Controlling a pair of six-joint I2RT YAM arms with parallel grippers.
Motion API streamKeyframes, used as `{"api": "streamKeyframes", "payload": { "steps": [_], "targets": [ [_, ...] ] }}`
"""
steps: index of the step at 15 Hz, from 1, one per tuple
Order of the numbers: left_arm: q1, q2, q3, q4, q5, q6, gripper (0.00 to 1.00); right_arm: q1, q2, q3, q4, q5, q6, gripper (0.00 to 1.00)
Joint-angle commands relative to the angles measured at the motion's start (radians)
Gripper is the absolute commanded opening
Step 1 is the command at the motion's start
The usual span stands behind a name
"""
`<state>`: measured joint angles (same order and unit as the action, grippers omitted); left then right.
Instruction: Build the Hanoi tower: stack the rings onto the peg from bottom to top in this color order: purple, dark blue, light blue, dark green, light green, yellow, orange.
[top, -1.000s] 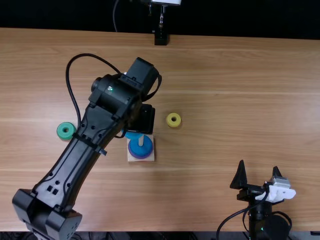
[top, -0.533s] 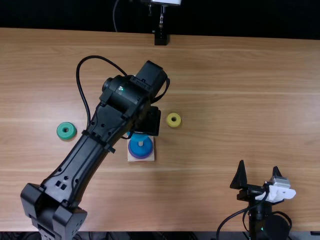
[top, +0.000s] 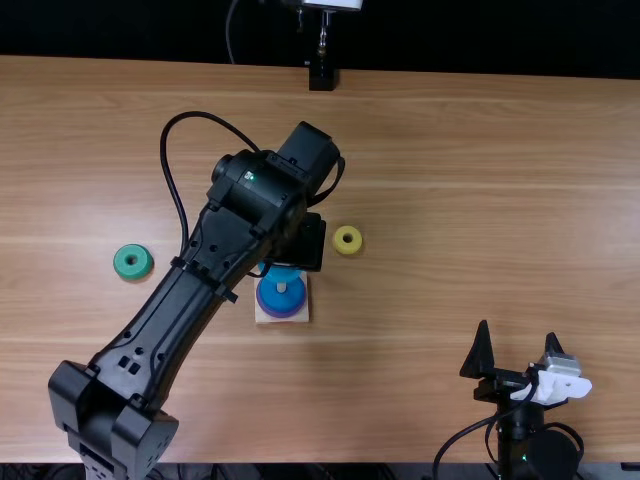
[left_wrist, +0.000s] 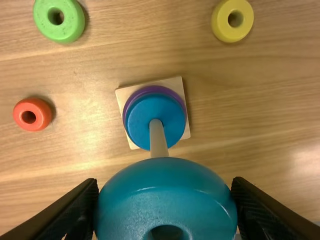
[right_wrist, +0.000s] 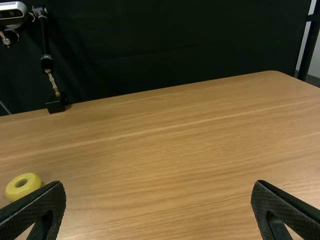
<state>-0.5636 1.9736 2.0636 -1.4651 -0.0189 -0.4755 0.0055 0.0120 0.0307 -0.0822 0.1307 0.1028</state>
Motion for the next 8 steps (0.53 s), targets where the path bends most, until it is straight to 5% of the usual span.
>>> {"api": "streamKeyframes", "payload": {
  "steps": [1,4,6,7,8],
  "targets": [
    [-0.01,0.031,0.021,0.002,-0.005,-0.005,0.0,-0.007,-0.012,-0.014,-0.011,-0.002,0.002,1.0],
    [-0.009,0.05,0.02,0.003,-0.003,-0.003,0.03,-0.007,-0.012,-0.014,-0.011,-0.002,0.002,1.0],
    [-0.007,0.048,0.02,-0.004,-0.003,-0.003,0.74,-0.004,-0.012,-0.014,-0.011,-0.002,0.002,1.0],
    [-0.004,0.047,0.015,-0.008,0.0,-0.003,1.0,-0.007,-0.012,-0.015,-0.011,-0.002,0.002,1.0],
    [0.001,0.047,0.004,0.002,0.004,-0.003,1.0,-0.007,-0.012,-0.014,-0.011,-0.002,0.002,1.0]
  ]
}}
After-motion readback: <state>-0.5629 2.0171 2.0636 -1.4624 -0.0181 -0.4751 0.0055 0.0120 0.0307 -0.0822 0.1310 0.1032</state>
